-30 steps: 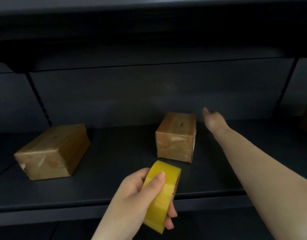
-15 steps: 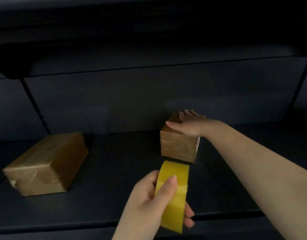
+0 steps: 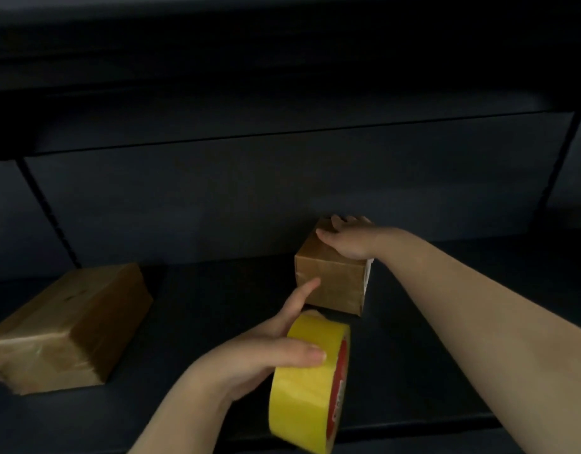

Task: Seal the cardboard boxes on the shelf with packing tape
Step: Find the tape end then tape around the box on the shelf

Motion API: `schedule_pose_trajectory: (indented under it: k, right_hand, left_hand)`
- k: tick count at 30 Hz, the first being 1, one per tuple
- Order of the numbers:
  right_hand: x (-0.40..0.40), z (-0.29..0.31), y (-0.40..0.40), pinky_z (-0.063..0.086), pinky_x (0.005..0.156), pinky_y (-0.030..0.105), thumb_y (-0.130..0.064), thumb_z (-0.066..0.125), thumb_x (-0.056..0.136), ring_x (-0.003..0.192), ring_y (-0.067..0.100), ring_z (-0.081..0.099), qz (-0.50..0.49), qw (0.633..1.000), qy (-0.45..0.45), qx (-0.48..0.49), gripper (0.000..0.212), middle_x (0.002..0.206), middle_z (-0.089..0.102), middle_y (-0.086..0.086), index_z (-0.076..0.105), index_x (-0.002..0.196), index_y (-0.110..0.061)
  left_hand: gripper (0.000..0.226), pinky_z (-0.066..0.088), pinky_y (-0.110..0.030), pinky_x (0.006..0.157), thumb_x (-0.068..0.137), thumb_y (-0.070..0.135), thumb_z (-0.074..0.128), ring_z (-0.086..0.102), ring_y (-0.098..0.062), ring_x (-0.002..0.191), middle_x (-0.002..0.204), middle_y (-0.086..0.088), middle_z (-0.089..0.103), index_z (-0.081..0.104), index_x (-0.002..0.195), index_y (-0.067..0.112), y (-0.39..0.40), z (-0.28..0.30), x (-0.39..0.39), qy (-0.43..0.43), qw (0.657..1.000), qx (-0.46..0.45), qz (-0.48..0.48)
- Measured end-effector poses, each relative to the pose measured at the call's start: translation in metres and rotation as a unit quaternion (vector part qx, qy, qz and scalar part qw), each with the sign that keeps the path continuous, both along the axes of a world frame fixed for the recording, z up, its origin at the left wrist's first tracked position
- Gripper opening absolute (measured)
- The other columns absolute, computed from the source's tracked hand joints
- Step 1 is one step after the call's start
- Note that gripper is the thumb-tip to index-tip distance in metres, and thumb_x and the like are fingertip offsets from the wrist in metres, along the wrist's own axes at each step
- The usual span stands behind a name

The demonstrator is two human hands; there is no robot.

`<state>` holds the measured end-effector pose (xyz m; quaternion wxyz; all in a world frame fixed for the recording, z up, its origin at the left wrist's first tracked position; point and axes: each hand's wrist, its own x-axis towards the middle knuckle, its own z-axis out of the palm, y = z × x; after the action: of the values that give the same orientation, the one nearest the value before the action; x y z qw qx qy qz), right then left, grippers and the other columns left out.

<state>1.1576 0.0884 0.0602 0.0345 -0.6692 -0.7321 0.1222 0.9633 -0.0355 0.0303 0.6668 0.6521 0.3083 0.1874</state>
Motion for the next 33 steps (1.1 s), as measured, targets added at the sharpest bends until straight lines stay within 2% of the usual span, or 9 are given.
schedule_pose_trajectory:
  k: [5, 8, 12, 17, 22, 26, 28, 30, 33]
  right_hand:
    - [0.005, 0.001, 0.017, 0.018, 0.11, 0.038, -0.054, 0.019, 0.096, 0.14, 0.03, 0.016, -0.008, 0.999, 0.03, 0.011, 0.064, 0.155, 0.015, 0.011, 0.014, 0.148, -0.018]
    - [0.01, -0.001, 0.022, 0.02, 0.109, 0.038, -0.058, 0.022, 0.095, 0.14, 0.027, 0.019, 0.012, 0.999, 0.044, 0.001, 0.066, 0.154, 0.017, 0.009, 0.018, 0.148, -0.018]
    - [0.013, -0.003, 0.022, 0.035, 0.084, 0.029, -0.052, 0.032, 0.095, 0.116, 0.021, 0.046, 0.028, 0.991, 0.124, 0.035, 0.052, 0.136, 0.045, 0.009, 0.044, 0.134, -0.019]
    - [0.014, -0.006, 0.012, 0.047, 0.084, 0.034, -0.042, 0.042, 0.095, 0.106, 0.026, 0.054, -0.047, 0.971, 0.119, 0.202, 0.04, 0.121, 0.056, 0.01, 0.056, 0.121, -0.016]
    - [0.042, 0.02, -0.028, 0.044, 0.067, 0.03, -0.034, 0.045, 0.093, 0.083, 0.021, 0.057, -0.073, 0.912, 0.187, 0.358, 0.024, 0.101, 0.063, 0.007, 0.063, 0.102, -0.02]
    - [0.109, 0.014, -0.084, 0.048, 0.077, 0.034, -0.061, 0.042, 0.087, 0.096, 0.022, 0.058, -0.176, 0.973, 0.009, 0.151, 0.052, 0.113, 0.061, 0.004, 0.056, 0.12, -0.024]
    - [0.127, -0.005, -0.104, 0.048, 0.079, 0.03, -0.07, 0.044, 0.08, 0.099, 0.02, 0.058, -0.197, 0.976, -0.082, 0.038, 0.062, 0.118, 0.06, 0.004, 0.059, 0.109, -0.017]
    - [0.131, -0.024, -0.111, 0.045, 0.064, 0.026, -0.071, 0.049, 0.077, 0.082, 0.014, 0.057, -0.198, 0.975, -0.102, -0.012, 0.052, 0.095, 0.06, -0.001, 0.055, 0.082, -0.019]
    - [0.133, -0.04, -0.111, 0.042, 0.056, 0.023, -0.059, 0.062, 0.077, 0.076, 0.011, 0.054, -0.215, 0.975, -0.039, -0.028, 0.04, 0.084, 0.053, -0.004, 0.05, 0.082, -0.02]
  left_hand:
    - [0.13, 0.04, -0.045, 0.102, 0.038, 0.054, 0.085, 0.053, -0.021, 0.118, 0.13, 0.001, 0.052, 0.0, 0.137, 0.051, 0.006, 0.001, 0.001, -0.011, 0.999, 0.043, -0.005]
    - [0.135, 0.039, -0.046, 0.102, 0.04, 0.05, 0.086, 0.048, -0.019, 0.124, 0.14, 0.004, 0.04, -0.006, 0.139, 0.048, 0.01, 0.005, 0.005, -0.022, 0.996, 0.083, -0.012]
    - [0.121, 0.034, -0.046, 0.105, 0.045, 0.038, 0.076, 0.032, -0.021, 0.131, 0.145, 0.005, 0.028, 0.001, 0.14, 0.048, 0.016, 0.009, 0.018, 0.036, 0.995, 0.085, -0.023]
    - [0.101, 0.043, -0.022, 0.073, 0.042, 0.048, 0.071, 0.053, -0.012, 0.104, 0.128, -0.005, 0.051, 0.027, 0.133, 0.041, 0.016, -0.001, 0.045, 0.028, 0.995, 0.03, 0.085]
    - [0.088, 0.048, -0.012, 0.054, 0.052, 0.028, 0.071, 0.061, -0.007, 0.089, 0.111, -0.001, 0.061, 0.034, 0.131, 0.032, 0.02, -0.007, 0.051, -0.021, 0.986, -0.005, 0.164]
    - [0.088, 0.047, -0.012, 0.048, 0.056, 0.019, 0.081, 0.056, -0.006, 0.085, 0.108, 0.002, 0.058, 0.034, 0.129, 0.032, 0.019, -0.004, 0.051, -0.002, 0.979, -0.027, 0.2]
    - [0.069, 0.046, -0.008, 0.042, 0.071, 0.009, 0.072, 0.055, -0.005, 0.082, 0.105, 0.002, 0.06, 0.036, 0.127, 0.029, 0.024, -0.001, 0.056, 0.003, 0.974, -0.035, 0.223]
    - [0.057, 0.047, -0.011, 0.049, 0.079, 0.006, 0.066, 0.056, -0.002, 0.08, 0.1, 0.006, 0.062, 0.04, 0.126, 0.025, 0.028, 0.002, 0.062, 0.028, 0.971, -0.023, 0.237]
    - [0.047, 0.045, -0.018, 0.076, 0.084, 0.001, 0.061, 0.057, -0.007, 0.091, 0.105, 0.004, 0.065, 0.045, 0.125, 0.016, 0.03, 0.005, 0.072, 0.052, 0.97, 0.002, 0.238]
